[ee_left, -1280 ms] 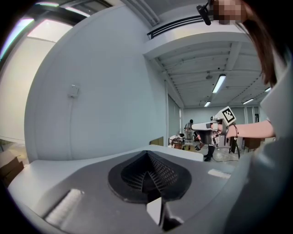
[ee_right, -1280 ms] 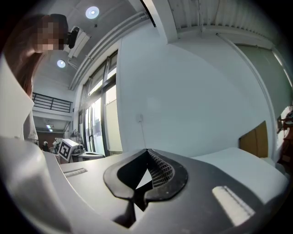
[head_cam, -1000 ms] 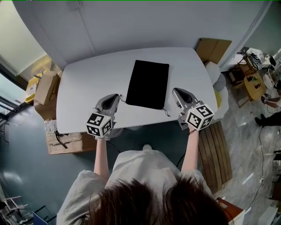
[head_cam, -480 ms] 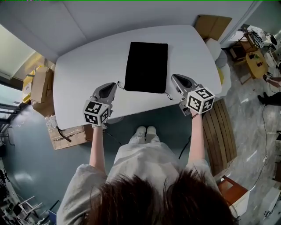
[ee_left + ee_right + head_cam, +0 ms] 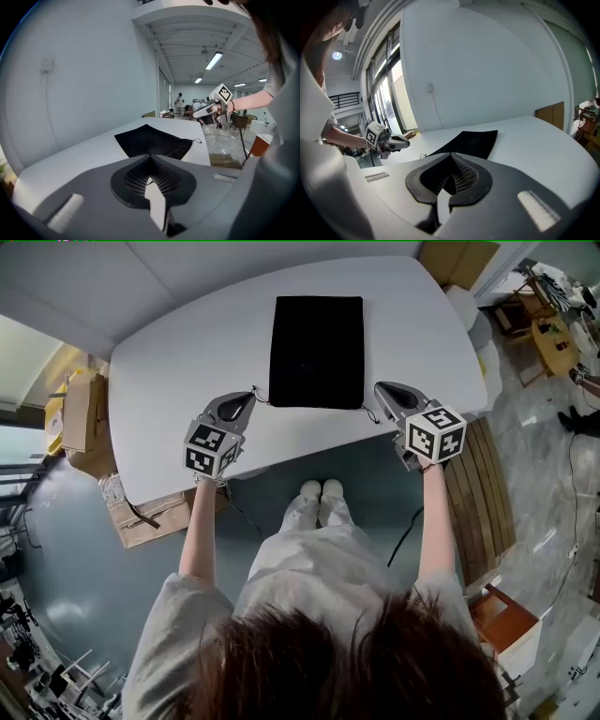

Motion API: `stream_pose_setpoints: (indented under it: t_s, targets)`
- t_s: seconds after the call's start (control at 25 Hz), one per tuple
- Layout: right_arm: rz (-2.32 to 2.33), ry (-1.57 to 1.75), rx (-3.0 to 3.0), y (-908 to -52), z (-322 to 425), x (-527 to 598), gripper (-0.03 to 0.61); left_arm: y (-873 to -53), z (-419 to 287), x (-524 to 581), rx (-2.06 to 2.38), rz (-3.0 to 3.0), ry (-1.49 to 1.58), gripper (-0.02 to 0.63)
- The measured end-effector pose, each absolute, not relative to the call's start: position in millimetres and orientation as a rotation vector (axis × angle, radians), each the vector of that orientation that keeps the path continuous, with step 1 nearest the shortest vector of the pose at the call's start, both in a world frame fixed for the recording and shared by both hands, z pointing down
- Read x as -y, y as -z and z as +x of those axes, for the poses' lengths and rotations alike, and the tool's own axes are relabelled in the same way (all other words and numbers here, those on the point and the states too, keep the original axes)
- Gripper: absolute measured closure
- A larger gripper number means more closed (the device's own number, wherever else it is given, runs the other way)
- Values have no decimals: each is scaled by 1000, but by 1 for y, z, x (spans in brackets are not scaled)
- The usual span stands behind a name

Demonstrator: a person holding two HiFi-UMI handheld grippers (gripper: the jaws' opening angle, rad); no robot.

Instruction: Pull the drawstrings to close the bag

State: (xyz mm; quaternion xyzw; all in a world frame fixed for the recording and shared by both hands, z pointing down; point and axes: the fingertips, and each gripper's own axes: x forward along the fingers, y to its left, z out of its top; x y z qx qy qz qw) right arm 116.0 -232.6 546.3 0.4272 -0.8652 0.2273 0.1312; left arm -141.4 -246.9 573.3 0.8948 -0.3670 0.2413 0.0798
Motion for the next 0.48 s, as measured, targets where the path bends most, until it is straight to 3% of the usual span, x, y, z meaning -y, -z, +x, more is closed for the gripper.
stream_pose_setpoints:
  t_s: [0.48]
  targets:
    - [1163, -700, 2414, -587, 113, 217, 565, -607, -134, 245, 866, 2732, -950, 621]
